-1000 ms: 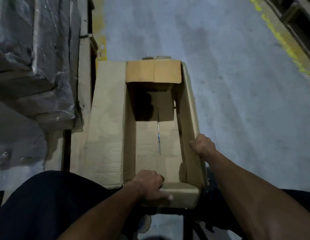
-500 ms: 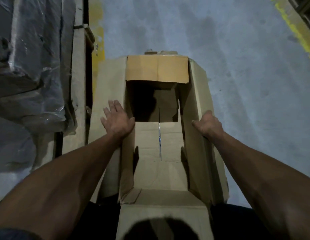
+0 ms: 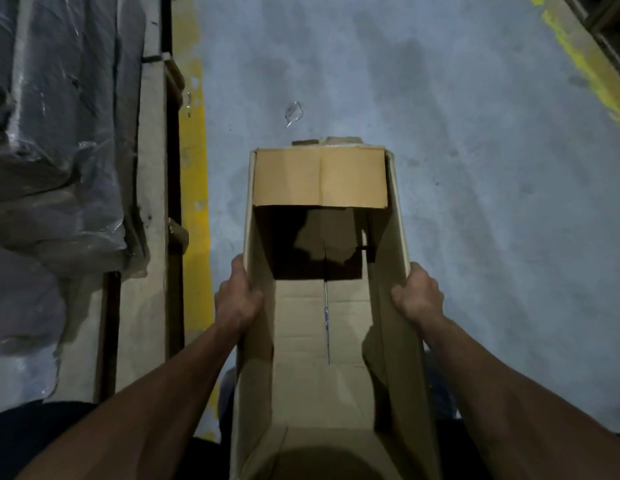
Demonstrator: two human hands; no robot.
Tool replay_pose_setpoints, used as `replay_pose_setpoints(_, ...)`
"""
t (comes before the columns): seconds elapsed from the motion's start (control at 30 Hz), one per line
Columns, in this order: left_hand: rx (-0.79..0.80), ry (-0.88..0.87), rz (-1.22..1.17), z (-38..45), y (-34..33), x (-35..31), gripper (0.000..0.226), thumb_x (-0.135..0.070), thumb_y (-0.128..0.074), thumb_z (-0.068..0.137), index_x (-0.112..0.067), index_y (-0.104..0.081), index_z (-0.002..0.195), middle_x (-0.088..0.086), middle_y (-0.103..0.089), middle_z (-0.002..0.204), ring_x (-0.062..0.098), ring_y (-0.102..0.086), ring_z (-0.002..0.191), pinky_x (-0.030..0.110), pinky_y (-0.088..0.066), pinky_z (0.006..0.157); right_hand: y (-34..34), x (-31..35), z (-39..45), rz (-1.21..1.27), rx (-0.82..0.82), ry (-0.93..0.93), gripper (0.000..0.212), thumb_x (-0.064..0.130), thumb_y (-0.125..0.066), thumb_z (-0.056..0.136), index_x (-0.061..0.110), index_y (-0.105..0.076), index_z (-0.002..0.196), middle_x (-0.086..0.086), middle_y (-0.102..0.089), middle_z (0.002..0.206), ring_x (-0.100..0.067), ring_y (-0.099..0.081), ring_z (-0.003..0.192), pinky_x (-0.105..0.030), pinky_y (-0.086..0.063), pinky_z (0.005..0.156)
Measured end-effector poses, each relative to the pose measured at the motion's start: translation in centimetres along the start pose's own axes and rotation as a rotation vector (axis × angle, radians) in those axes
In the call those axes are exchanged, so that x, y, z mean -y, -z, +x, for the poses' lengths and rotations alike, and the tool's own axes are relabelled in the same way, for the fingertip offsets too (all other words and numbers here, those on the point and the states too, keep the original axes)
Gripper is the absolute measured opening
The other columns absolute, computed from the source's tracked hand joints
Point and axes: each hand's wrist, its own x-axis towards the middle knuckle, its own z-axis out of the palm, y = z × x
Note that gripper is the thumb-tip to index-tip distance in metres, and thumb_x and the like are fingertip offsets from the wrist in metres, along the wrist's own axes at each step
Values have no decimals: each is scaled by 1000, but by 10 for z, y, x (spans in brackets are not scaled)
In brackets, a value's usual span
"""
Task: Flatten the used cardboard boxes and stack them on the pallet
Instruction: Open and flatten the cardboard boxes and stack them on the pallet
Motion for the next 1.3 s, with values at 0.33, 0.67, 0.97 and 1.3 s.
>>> replay_pose_setpoints(0.33,-320,-318,-99,-14,-20,-66,50,-11,-53,99,-6,-41,147,12,-45,149,25,-39,139,30,-28,115,-1,-5,-14,58,-35,-80,37,13,-60,96,6,-52,131,-19,-62,121,-37,-60,110,-32,-40,78)
replay_pose_setpoints(0.67,33,544,-1792,66,-8,-179,45,-1,-64,93,-2,-50,136,24,-63,121,36,-64,109,53,-52,98,-3,2,-17,50,-40,-106,42,14,-58,98,9,-47,138,-17,-62,124,-35,-61,111,-31,-39,75)
replay_pose_setpoints(0.97,-67,140,-1450,81,32,-224,23,-22,-67,96,-5,-65,111,11,-67,105,22,-65,98,34,-55,90,-3,2,-18,62,-32,-102,38,13,-58,97,10,-50,133,-15,-65,116,-34,-62,105,-36,-46,77)
replay_pose_setpoints(1.3,21,-461,596,173,13,-211,52,-33,-67,92,-6,-44,131,18,-48,140,38,-46,127,48,-37,104,-10,3,-14,61,-37,-82,46,12,-57,97,11,-44,142,-13,-64,123,-31,-62,110,-33,-44,79)
